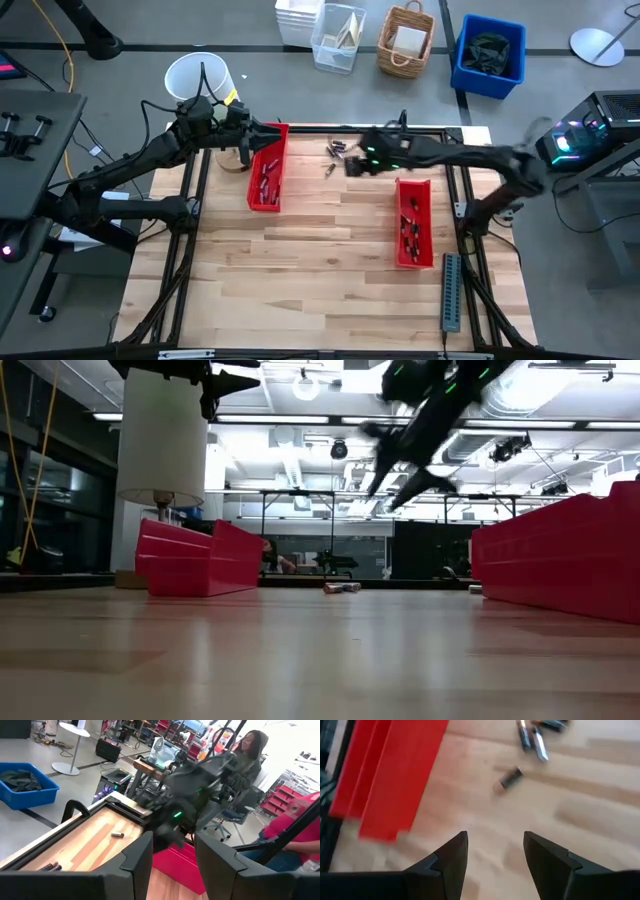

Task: Sort batteries
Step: Put the black battery into the bottom red bin

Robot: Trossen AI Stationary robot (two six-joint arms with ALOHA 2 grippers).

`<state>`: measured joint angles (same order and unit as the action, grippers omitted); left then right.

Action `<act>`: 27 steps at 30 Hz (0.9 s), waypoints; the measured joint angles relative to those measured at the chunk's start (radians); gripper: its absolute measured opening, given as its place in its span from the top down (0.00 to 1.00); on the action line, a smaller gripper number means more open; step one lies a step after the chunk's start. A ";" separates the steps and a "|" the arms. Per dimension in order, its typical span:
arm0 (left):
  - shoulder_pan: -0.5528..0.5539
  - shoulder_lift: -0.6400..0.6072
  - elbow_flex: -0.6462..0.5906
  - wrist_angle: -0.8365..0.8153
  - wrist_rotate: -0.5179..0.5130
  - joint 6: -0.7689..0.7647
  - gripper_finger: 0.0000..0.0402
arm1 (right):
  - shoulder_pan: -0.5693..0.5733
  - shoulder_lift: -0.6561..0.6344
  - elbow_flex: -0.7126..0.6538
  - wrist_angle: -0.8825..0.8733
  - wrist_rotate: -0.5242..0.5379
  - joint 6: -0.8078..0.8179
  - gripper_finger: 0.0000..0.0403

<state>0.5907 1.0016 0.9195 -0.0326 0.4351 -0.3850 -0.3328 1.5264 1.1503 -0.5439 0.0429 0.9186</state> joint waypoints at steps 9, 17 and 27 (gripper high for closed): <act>0.000 0.000 0.000 0.002 0.000 -0.032 0.66 | -0.079 0.510 0.375 -0.065 0.055 0.004 0.57; 0.000 0.000 0.000 0.002 0.000 -0.051 0.66 | -0.095 0.782 0.760 -0.453 0.060 -0.105 0.65; 0.000 0.000 0.000 0.000 0.000 -0.025 0.66 | -0.070 0.842 0.843 -0.486 0.043 -0.032 0.66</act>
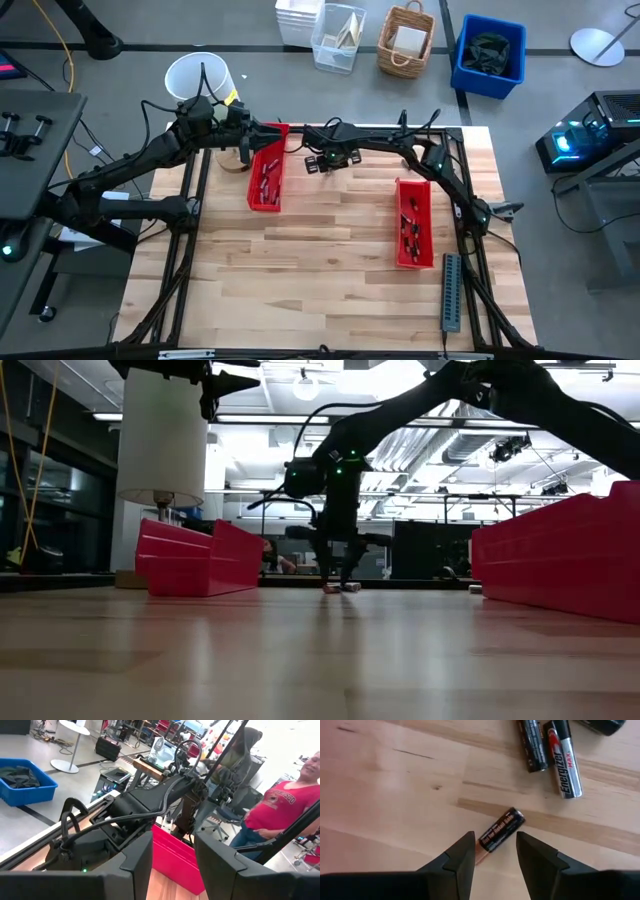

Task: Sort batteries
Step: Put the black battery into the bottom red bin

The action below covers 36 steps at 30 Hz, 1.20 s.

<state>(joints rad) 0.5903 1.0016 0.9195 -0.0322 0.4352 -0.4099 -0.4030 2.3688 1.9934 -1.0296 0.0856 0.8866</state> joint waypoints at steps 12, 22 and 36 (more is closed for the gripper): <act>0.000 0.000 0.000 -0.010 0.027 0.001 0.66 | -0.009 0.034 0.003 -0.028 -0.017 0.099 0.66; 0.000 0.000 0.000 -0.045 0.059 0.021 0.66 | 0.044 0.040 -0.007 -0.139 0.005 -0.264 0.91; 0.000 0.000 0.000 -0.043 0.057 0.056 0.66 | 0.132 -0.354 -0.231 -0.403 0.148 -0.354 0.91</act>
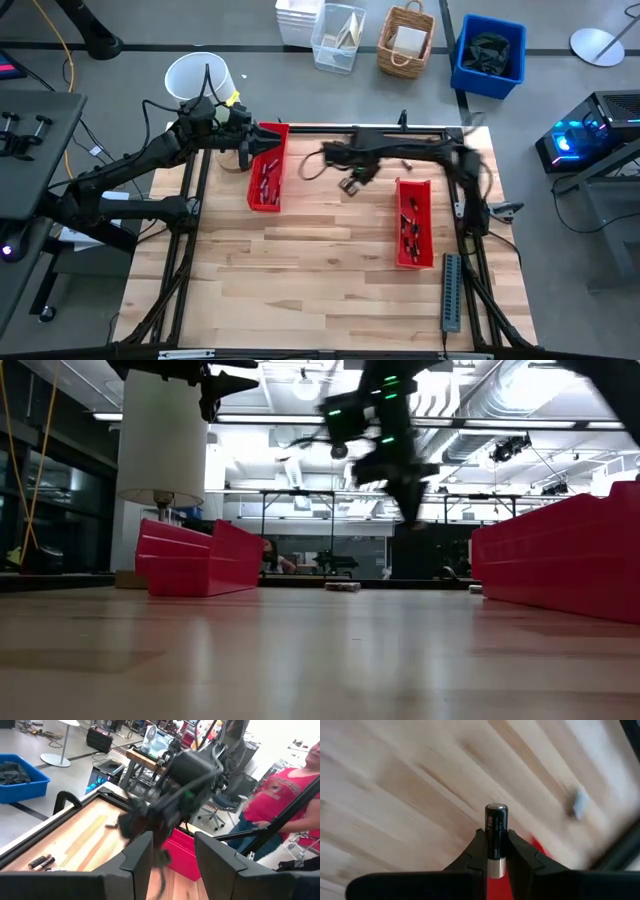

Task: Sort batteries
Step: Put the black battery into the bottom red bin, then put the silver battery into the top red bin

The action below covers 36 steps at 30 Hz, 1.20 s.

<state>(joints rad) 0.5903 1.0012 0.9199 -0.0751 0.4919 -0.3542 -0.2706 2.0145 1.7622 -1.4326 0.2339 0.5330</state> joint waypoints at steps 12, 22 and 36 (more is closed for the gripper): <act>0.000 0.000 0.000 0.073 -0.004 -0.001 0.66 | 0.059 -0.675 -0.614 0.059 -0.059 0.639 0.90; 0.000 0.073 0.000 0.130 -0.031 -0.085 0.66 | 0.035 -0.692 -0.766 0.206 -0.169 0.509 0.71; 0.000 0.106 0.000 0.210 -0.042 -0.140 0.66 | -0.410 -0.543 -0.585 0.326 -0.065 -0.013 0.52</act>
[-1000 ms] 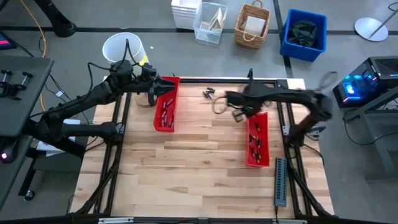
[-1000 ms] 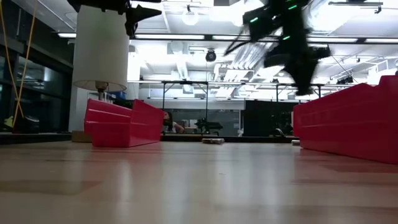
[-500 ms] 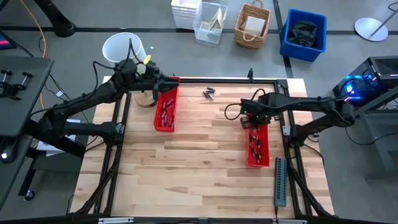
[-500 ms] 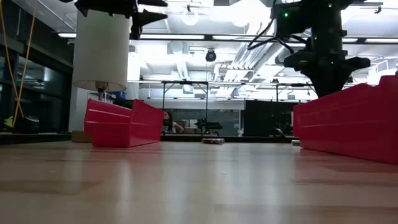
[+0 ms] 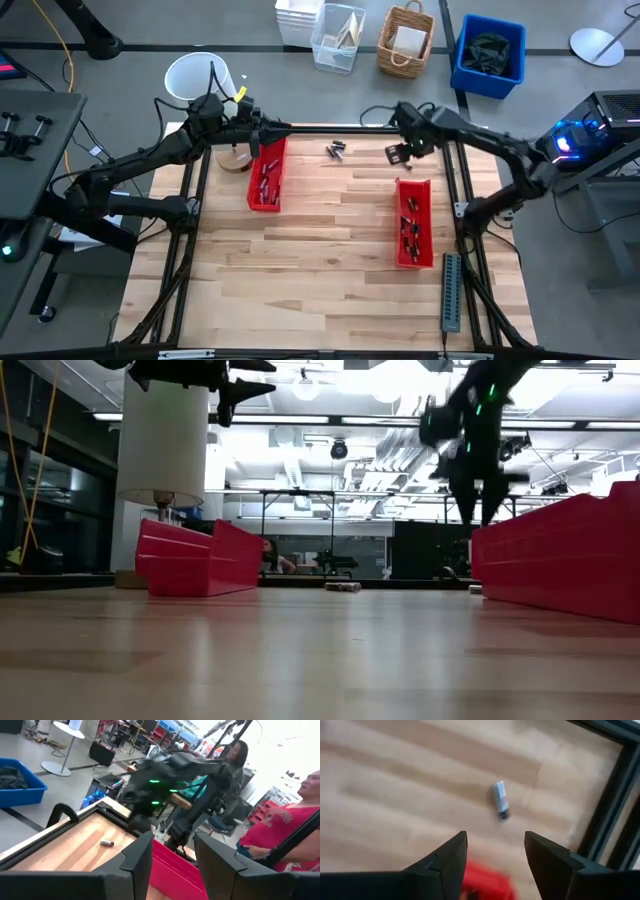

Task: Sort batteries
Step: Put the silver battery into the top red bin

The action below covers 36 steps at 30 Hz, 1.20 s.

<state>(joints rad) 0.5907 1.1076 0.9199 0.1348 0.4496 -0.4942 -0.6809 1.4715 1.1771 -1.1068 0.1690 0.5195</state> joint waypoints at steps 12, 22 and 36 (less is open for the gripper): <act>0.000 0.000 0.000 -0.002 -0.012 -0.019 0.66 | -0.193 0.320 -0.008 0.159 -0.106 -0.315 0.52; 0.000 0.000 0.000 -0.002 -0.015 -0.029 0.66 | -0.189 0.443 -0.001 0.162 -0.083 -0.406 0.52; -0.001 -0.039 0.000 0.013 -0.014 -0.029 0.66 | -0.141 0.477 0.002 0.147 -0.126 -0.439 0.91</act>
<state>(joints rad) 0.5900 1.0681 0.9199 0.1480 0.4351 -0.5229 -0.8215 1.9482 1.1791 -0.9595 0.0427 0.0801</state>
